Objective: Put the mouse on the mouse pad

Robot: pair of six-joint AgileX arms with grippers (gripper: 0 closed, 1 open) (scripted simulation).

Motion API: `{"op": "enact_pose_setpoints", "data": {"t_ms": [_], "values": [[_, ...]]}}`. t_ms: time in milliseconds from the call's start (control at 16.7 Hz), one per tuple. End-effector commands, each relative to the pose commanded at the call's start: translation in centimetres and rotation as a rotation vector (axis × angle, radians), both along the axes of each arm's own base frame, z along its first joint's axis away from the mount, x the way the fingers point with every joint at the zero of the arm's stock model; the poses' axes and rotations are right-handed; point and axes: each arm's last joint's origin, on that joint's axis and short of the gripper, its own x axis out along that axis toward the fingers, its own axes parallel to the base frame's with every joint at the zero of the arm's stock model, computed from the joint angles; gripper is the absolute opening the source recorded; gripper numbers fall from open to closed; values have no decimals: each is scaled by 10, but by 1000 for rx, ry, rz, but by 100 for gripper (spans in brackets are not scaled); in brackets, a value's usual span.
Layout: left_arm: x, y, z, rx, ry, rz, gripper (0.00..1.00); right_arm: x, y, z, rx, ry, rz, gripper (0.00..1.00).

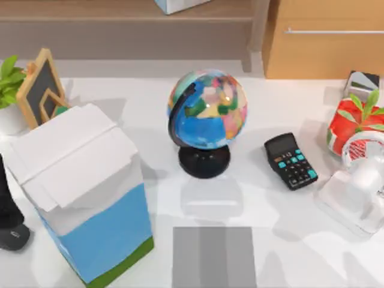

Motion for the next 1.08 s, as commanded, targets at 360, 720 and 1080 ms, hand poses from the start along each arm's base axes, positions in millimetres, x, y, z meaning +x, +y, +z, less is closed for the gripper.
{"op": "enact_pose_setpoints", "data": {"t_ms": [360,720,1080], "values": [[2,10,20,104,15,128,100,0,0,0,0,0,0,100],[30,27,99,561,249,242,100,0,0,0,0,0,0,100],[100,36,118,1230,763,-231,100,0,0,0,0,0,0,100]]}}
